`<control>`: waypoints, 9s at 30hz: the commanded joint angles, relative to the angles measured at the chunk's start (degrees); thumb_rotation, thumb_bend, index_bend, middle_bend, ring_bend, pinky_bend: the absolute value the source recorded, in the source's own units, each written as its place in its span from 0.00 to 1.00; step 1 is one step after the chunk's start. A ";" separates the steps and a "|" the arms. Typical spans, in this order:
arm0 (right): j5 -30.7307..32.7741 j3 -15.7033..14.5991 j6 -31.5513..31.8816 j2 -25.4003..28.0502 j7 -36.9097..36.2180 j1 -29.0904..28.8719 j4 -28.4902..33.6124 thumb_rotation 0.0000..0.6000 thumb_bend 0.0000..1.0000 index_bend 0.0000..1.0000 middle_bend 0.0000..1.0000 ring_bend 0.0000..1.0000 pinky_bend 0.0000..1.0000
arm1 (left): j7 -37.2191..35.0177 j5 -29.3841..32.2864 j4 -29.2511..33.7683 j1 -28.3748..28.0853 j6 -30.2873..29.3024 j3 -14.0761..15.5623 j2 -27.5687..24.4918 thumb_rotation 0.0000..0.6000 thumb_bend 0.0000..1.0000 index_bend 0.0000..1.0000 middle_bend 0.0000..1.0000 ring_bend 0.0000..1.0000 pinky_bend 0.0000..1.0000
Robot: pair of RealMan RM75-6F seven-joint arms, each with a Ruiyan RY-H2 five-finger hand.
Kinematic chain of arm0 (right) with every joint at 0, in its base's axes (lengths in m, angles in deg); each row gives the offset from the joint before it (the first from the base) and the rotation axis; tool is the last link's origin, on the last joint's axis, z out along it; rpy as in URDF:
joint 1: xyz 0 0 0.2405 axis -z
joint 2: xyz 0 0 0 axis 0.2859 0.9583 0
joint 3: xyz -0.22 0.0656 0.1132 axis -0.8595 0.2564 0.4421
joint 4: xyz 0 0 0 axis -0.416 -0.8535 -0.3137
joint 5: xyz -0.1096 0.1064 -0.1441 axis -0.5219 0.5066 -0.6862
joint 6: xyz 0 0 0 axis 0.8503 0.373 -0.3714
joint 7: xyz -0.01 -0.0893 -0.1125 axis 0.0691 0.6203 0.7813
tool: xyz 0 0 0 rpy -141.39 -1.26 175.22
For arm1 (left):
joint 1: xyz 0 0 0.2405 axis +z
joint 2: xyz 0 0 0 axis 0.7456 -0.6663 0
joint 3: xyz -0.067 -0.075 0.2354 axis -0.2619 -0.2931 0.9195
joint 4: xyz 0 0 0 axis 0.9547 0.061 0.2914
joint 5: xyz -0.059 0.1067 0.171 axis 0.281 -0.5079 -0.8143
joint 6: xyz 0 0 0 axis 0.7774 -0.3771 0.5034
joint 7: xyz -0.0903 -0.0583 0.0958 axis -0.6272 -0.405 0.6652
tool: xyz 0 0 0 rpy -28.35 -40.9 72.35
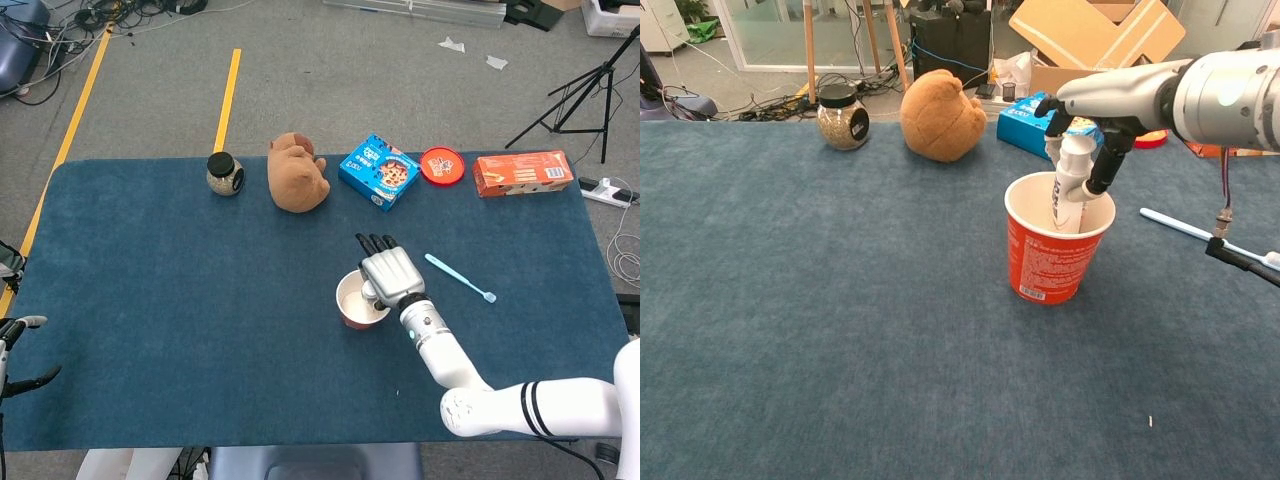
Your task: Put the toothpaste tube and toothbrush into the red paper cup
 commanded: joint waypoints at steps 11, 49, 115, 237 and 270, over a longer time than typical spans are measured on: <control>0.90 -0.37 -0.35 -2.41 0.57 -1.17 -2.14 1.00 0.21 0.62 0.04 0.00 0.11 | -0.45 -0.31 0.24 0.24 -0.44 0.01 -0.32 1.00 0.00 0.29 0.35 0.26 0.31; -6.22 -0.47 -2.61 -2.31 -6.07 0.51 -1.69 1.00 0.16 0.46 0.03 0.00 0.10 | -0.58 -0.50 0.53 0.42 -0.69 -0.03 -0.59 1.00 0.00 0.29 0.36 0.26 0.31; 10.76 3.24 -18.78 5.83 -26.86 13.82 -18.23 1.00 0.23 0.05 0.00 0.00 0.11 | 1.38 -0.67 0.95 0.13 -0.12 0.40 -0.03 1.00 0.00 0.29 0.36 0.26 0.31; -22.53 -11.71 0.90 -3.67 -22.25 14.40 -27.46 1.00 0.24 0.31 0.02 0.00 0.13 | 1.03 -0.70 1.03 0.29 -0.25 0.41 -0.30 1.00 0.00 0.29 0.36 0.26 0.31; -30.95 -7.11 -6.31 -12.29 -18.62 20.53 -38.69 1.00 0.24 0.43 0.02 0.00 0.13 | 0.68 -0.78 1.18 0.43 -0.45 0.42 -0.51 1.00 0.00 0.29 0.36 0.26 0.31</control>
